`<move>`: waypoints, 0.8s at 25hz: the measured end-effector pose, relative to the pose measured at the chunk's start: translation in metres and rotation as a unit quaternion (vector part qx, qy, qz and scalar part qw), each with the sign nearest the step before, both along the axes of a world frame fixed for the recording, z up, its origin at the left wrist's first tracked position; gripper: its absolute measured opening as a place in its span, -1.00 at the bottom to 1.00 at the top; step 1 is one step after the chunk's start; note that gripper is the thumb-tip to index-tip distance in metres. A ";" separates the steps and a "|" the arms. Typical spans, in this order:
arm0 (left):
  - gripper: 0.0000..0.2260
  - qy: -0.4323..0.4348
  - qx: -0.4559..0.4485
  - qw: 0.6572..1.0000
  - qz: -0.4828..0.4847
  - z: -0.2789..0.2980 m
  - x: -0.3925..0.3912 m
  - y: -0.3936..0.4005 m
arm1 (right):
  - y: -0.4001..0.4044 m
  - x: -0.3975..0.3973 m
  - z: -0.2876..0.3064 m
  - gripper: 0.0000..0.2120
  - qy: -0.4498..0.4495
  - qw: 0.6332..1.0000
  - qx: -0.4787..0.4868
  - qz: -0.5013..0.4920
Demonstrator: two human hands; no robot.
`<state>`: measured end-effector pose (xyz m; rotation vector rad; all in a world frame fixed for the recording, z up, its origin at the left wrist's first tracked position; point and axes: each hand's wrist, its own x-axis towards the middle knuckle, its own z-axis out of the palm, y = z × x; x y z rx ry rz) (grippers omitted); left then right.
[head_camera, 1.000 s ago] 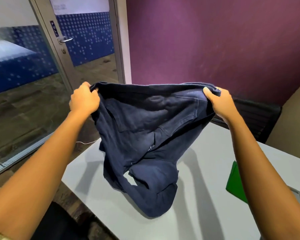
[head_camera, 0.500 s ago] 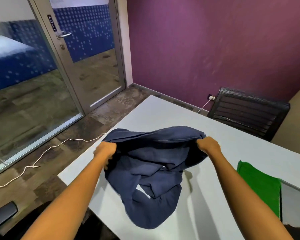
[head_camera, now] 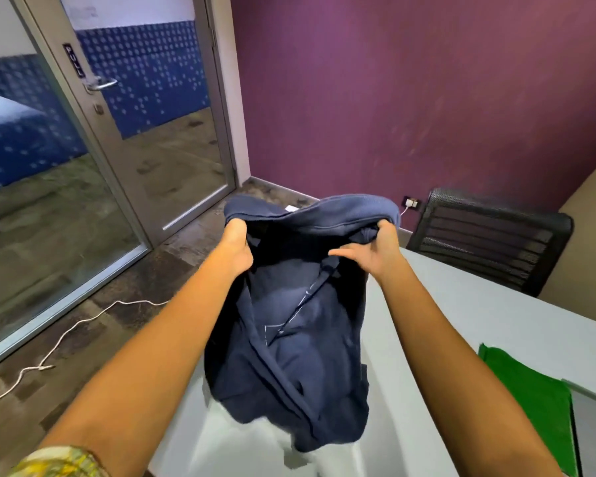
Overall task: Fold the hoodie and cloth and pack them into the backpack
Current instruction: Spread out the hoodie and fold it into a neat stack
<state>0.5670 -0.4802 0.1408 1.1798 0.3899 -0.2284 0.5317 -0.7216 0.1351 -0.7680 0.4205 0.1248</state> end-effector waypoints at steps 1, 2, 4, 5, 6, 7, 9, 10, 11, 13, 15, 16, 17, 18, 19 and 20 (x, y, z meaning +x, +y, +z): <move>-0.64 -0.028 0.002 1.000 -0.005 0.020 0.017 -0.002 | -0.001 0.015 0.018 -0.46 -0.014 1.000 -0.016 -0.001; -0.64 -0.060 0.004 0.998 -0.004 0.043 0.032 -0.003 | -0.003 0.028 0.038 -0.45 -0.025 0.999 -0.038 -0.007; -0.63 -0.127 0.004 0.992 -0.001 0.093 0.057 -0.005 | -0.006 0.055 0.084 -0.46 -0.071 0.995 -0.071 -0.030; -0.61 -0.163 -0.003 0.987 -0.005 0.118 0.068 -0.006 | -0.009 0.068 0.107 -0.50 -0.101 0.990 -0.076 -0.055; -0.60 -0.199 -0.014 0.980 -0.007 0.140 0.075 -0.006 | -0.011 0.078 0.128 -0.55 -0.128 0.984 -0.085 -0.090; -0.59 -0.230 -0.024 0.973 -0.006 0.160 0.081 -0.006 | -0.014 0.088 0.148 -0.63 -0.155 0.976 -0.094 -0.123; -0.58 -0.284 -0.047 0.958 -0.005 0.191 0.086 -0.005 | -0.020 0.096 0.182 -0.72 -0.226 0.953 -0.088 -0.184; -0.57 -0.307 -0.066 0.949 -0.007 0.199 0.086 -0.004 | -0.026 0.096 0.193 -0.74 -0.265 0.939 -0.078 -0.207; -0.57 -0.326 -0.087 0.941 -0.009 0.204 0.086 -0.003 | -0.032 0.092 0.202 -0.74 -0.297 0.926 -0.071 -0.222; -0.58 -0.340 -0.109 0.934 -0.015 0.201 0.080 -0.003 | -0.050 0.085 0.200 -0.69 -0.336 0.904 -0.093 -0.248; -0.58 -0.352 -0.111 0.930 -0.005 0.187 0.071 -0.006 | -0.064 0.074 0.181 -0.58 -0.358 0.891 -0.106 -0.259; -0.58 -0.354 -0.107 0.929 0.001 0.173 0.065 -0.006 | -0.069 0.066 0.164 -0.53 -0.353 0.886 -0.112 -0.280; -0.59 -0.342 -0.096 0.935 0.008 0.156 0.062 -0.009 | -0.071 0.055 0.144 -0.55 -0.343 0.883 -0.108 -0.301; -0.61 -0.320 -0.073 0.945 0.014 0.133 0.056 -0.006 | -0.070 0.040 0.119 -0.66 -0.319 0.881 -0.111 -0.330; -0.64 -0.287 -0.016 0.958 0.023 0.109 0.053 -0.005 | -0.066 0.025 0.091 -0.79 -0.294 0.875 -0.122 -0.364; -0.66 -0.237 0.065 0.969 0.029 0.083 0.048 -0.002 | -0.062 0.007 0.062 -0.85 -0.262 0.866 -0.155 -0.396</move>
